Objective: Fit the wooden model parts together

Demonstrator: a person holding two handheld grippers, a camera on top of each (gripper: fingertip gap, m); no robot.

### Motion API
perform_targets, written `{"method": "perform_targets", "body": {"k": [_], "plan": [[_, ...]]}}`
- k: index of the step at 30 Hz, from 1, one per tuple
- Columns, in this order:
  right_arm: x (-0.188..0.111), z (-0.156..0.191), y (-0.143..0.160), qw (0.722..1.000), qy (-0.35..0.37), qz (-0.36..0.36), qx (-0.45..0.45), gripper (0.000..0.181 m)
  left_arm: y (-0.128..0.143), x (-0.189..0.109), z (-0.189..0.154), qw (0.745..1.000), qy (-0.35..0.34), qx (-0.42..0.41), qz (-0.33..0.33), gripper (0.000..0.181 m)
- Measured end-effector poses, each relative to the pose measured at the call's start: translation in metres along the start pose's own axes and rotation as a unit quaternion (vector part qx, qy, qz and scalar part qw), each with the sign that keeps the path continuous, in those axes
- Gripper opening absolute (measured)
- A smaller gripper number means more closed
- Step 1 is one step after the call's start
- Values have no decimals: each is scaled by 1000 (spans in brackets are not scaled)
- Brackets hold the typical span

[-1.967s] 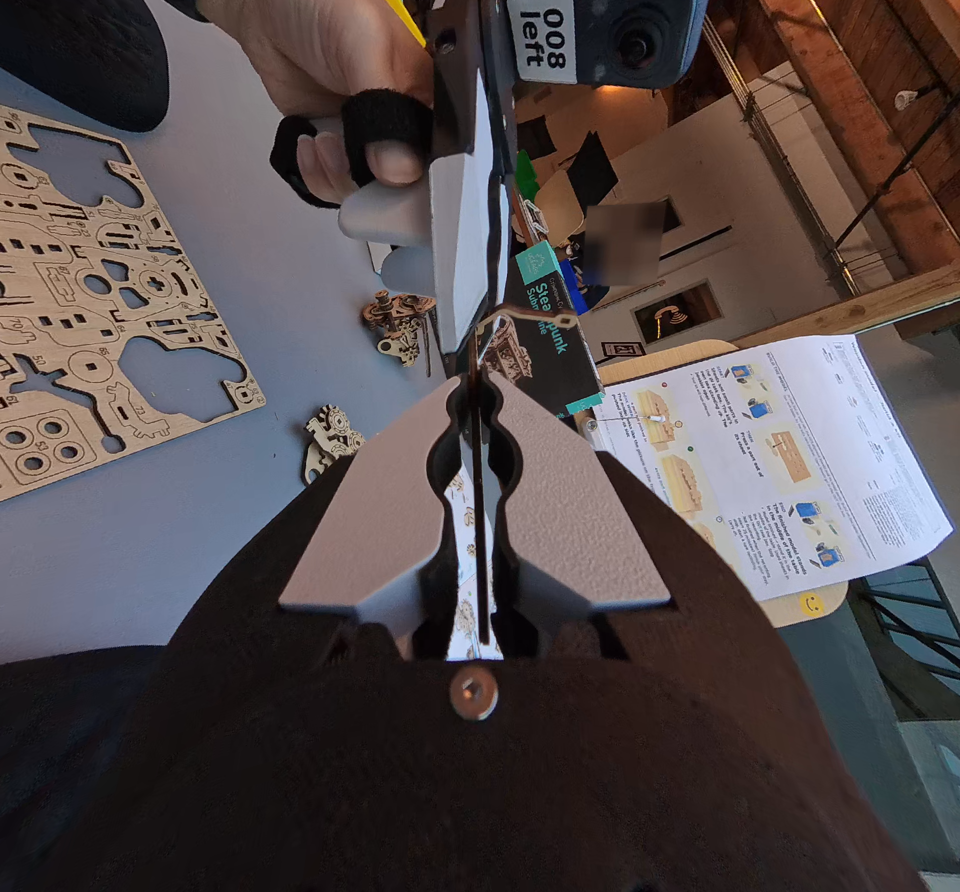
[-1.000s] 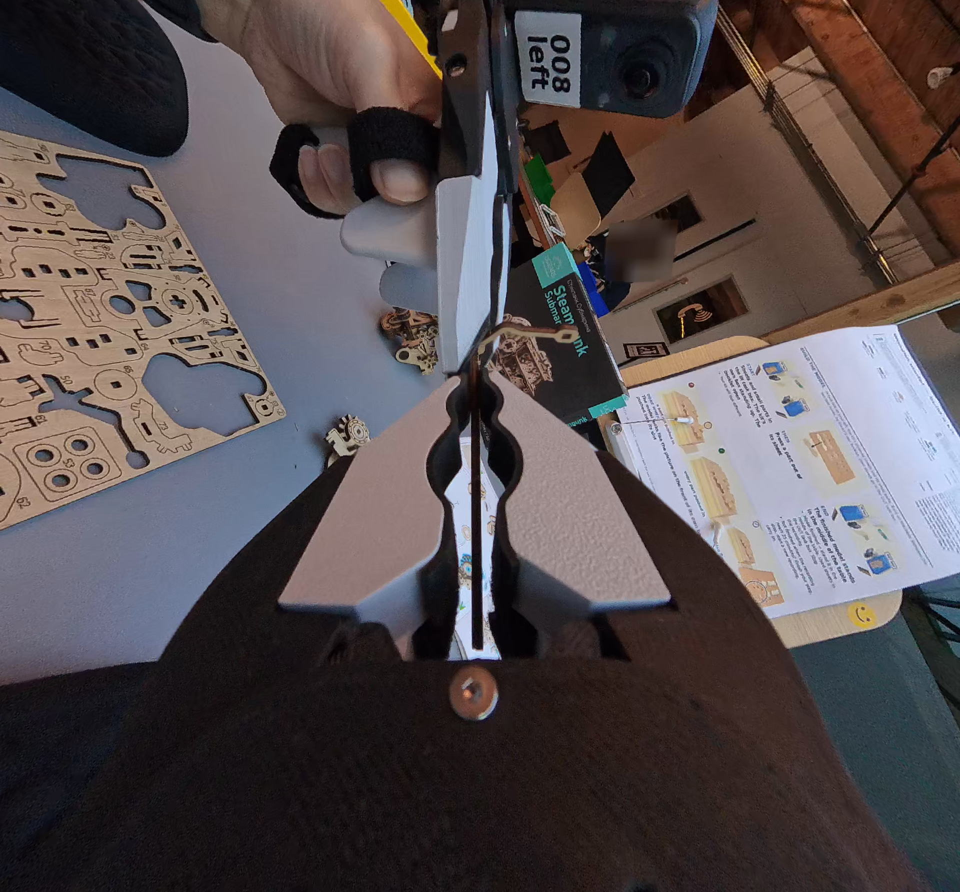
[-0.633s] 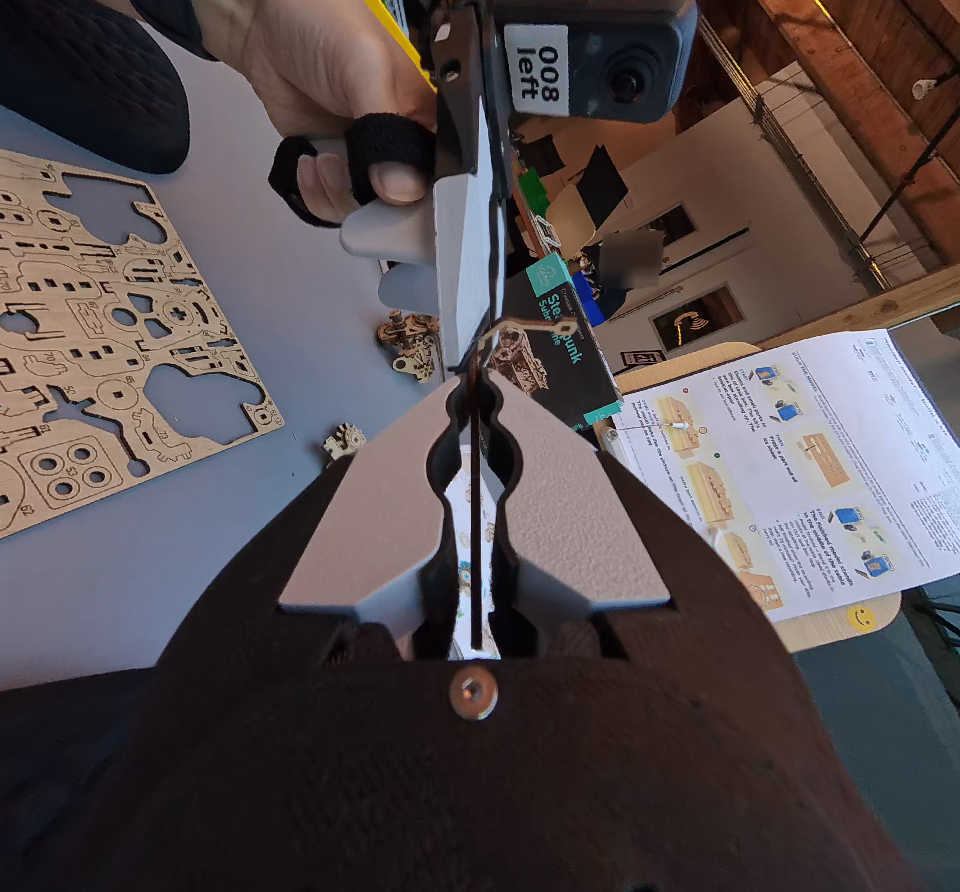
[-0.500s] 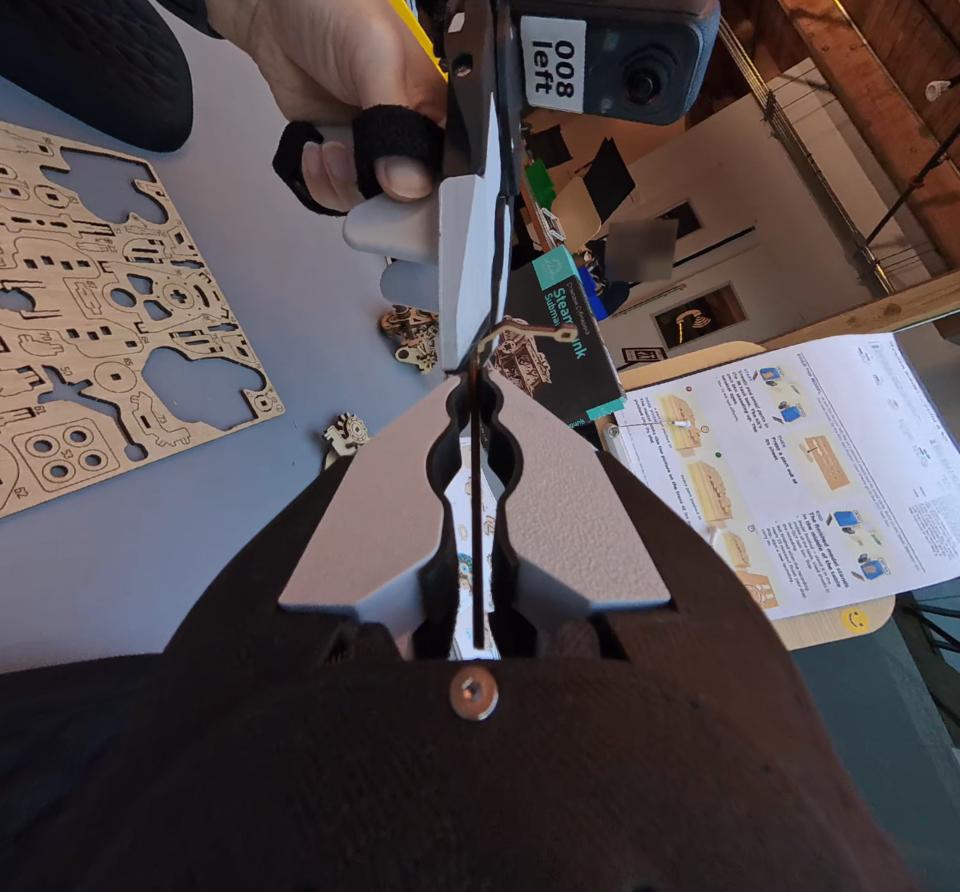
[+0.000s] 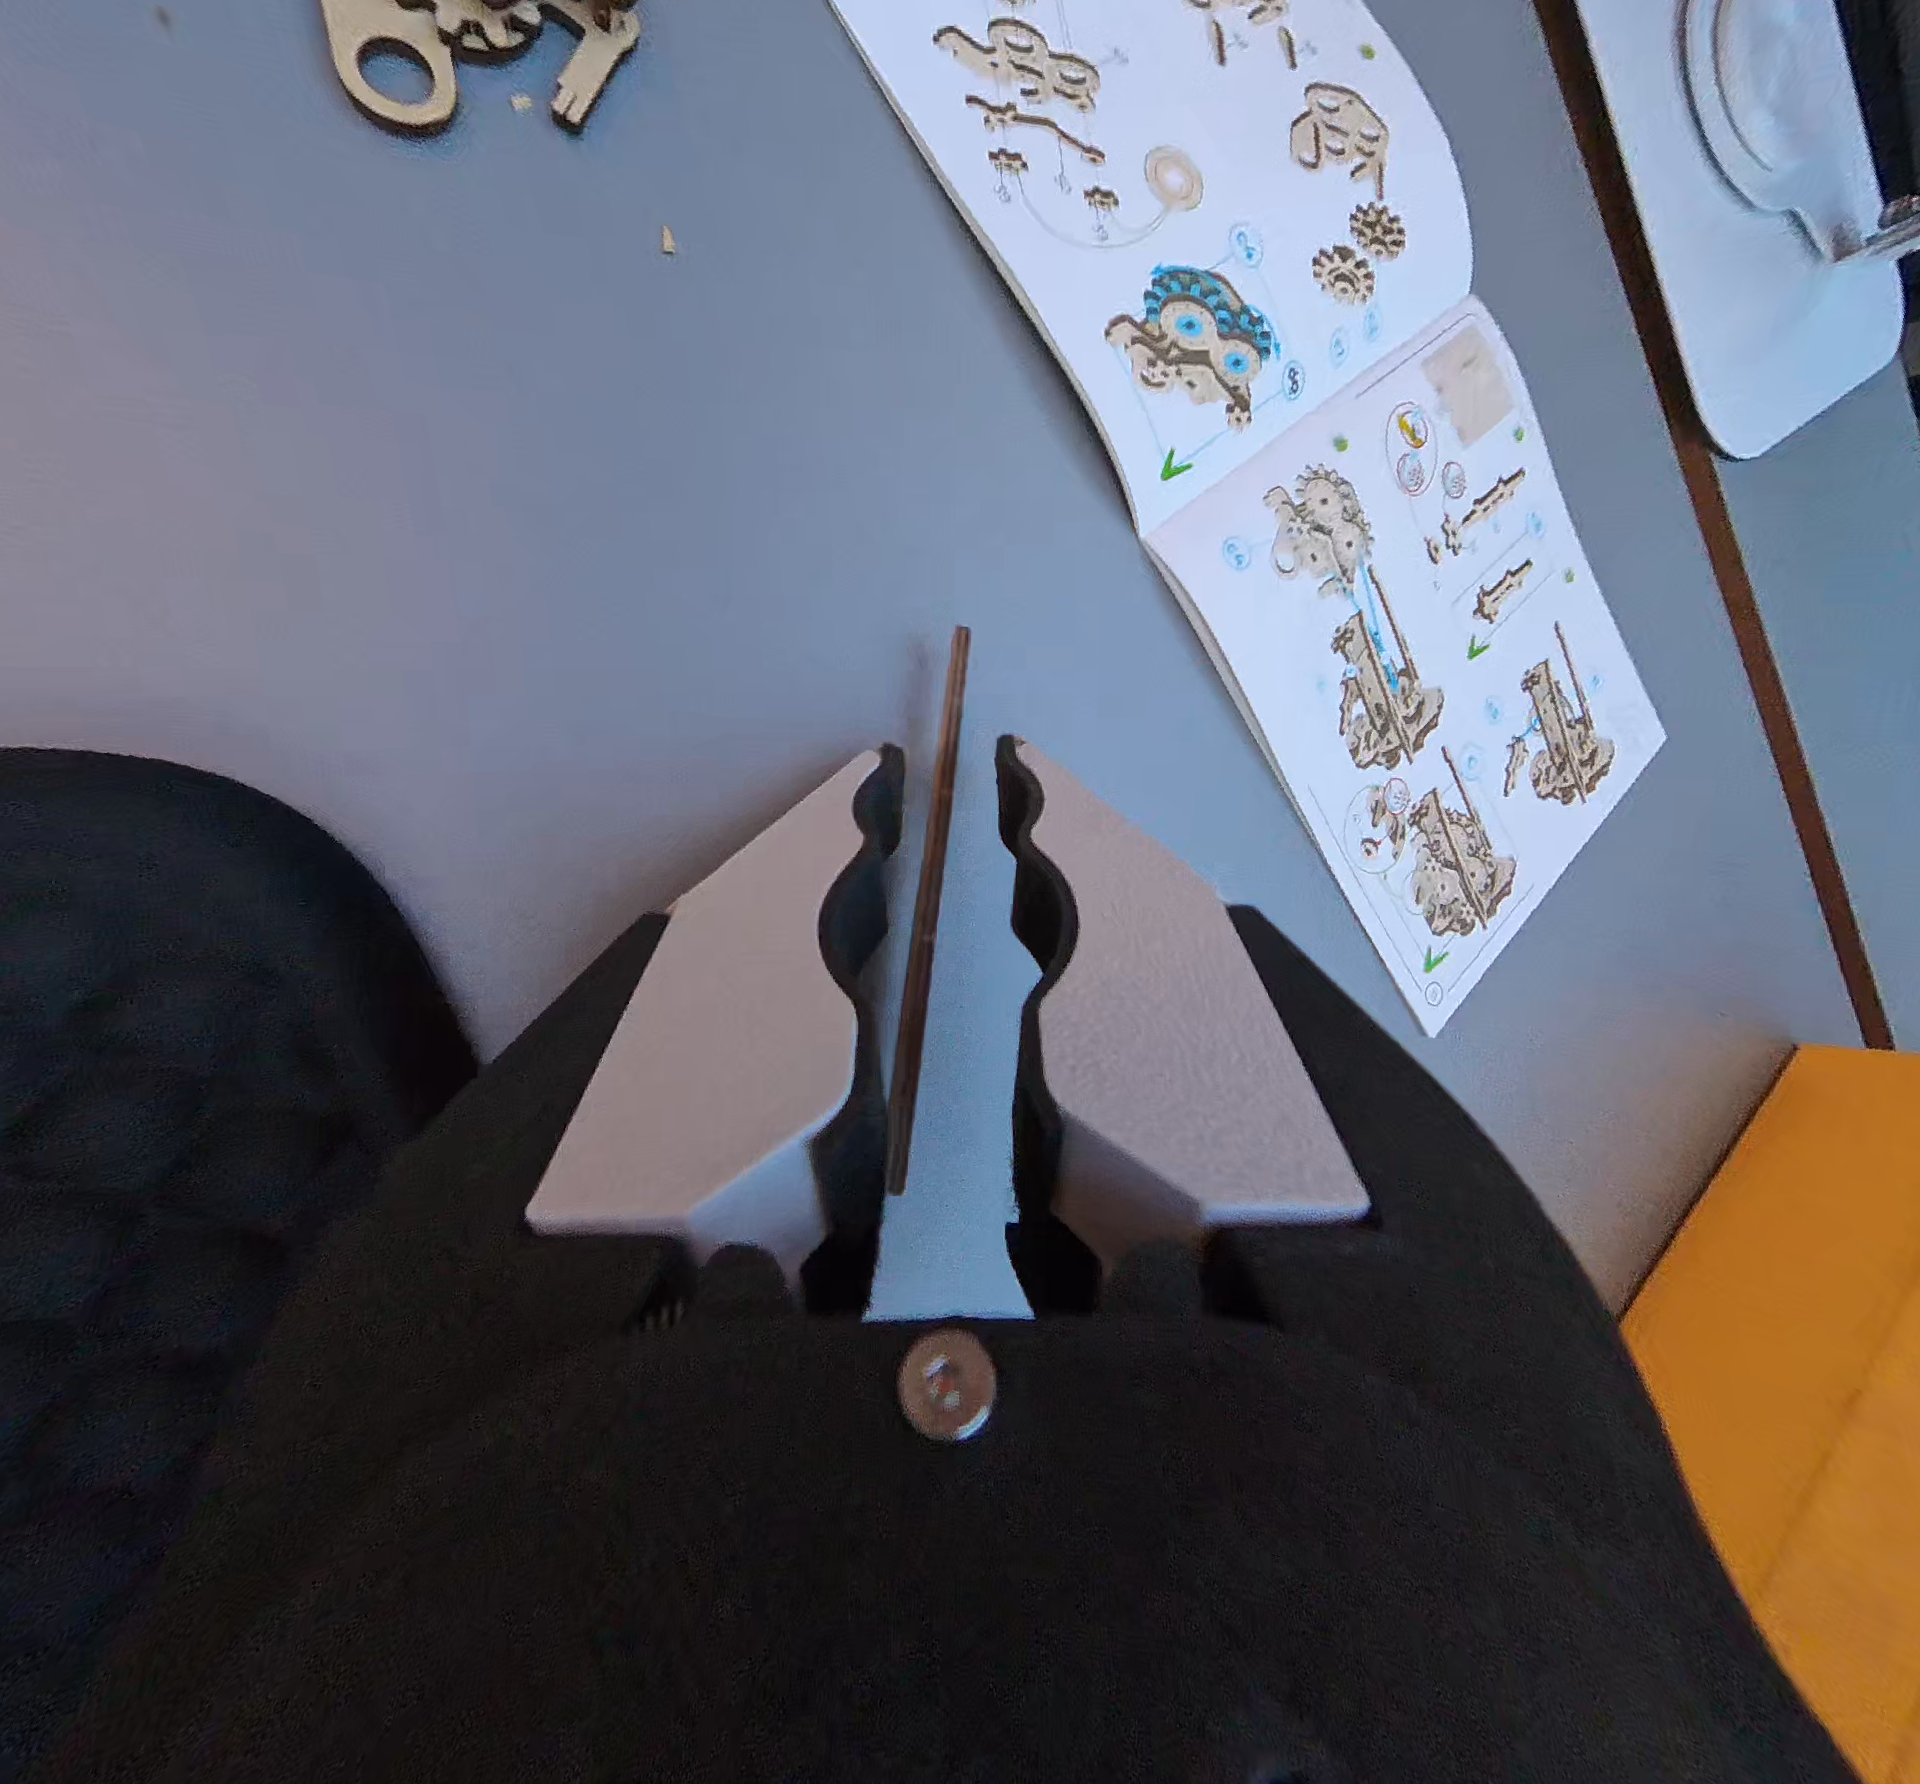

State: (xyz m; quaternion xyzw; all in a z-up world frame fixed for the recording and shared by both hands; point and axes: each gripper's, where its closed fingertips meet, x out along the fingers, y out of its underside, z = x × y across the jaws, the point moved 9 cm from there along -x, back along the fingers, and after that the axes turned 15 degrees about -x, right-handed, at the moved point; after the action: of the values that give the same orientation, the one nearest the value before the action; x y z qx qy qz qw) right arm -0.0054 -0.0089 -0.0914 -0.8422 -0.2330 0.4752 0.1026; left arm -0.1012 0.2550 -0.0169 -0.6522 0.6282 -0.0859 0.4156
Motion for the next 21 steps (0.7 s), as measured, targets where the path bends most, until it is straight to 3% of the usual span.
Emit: {"method": "perform_targets", "body": {"k": [4, 6, 8, 9, 17, 19, 21], "plan": [[-16, -6, -11, 997, 36, -67, -3, 25, 10, 6, 11, 997, 22, -57, 54, 17], [-37, 0, -48, 973, 35, -227, -26, 25, 12, 11, 12, 988, 95, -105, 63, 17], [-55, 15, -86, 917, -25, -393, -61, 26, 15, 18, 14, 975, 154, -142, 80, 17], [-59, 18, -98, 899, -60, -429, -67, 29, 17, 21, 14, 970, 168, -151, 94, 18], [-48, -1, -127, 843, -201, -484, -119, 28, 26, 35, 8, 947, 231, -173, 144, 18], [-43, 2, -133, 842, -198, -478, -154, 24, 28, 39, 7, 941, 243, -181, 152, 17], [-46, 9, -138, 845, -152, -463, -220, 17, 29, 43, 7, 935, 253, -190, 158, 18]]}}
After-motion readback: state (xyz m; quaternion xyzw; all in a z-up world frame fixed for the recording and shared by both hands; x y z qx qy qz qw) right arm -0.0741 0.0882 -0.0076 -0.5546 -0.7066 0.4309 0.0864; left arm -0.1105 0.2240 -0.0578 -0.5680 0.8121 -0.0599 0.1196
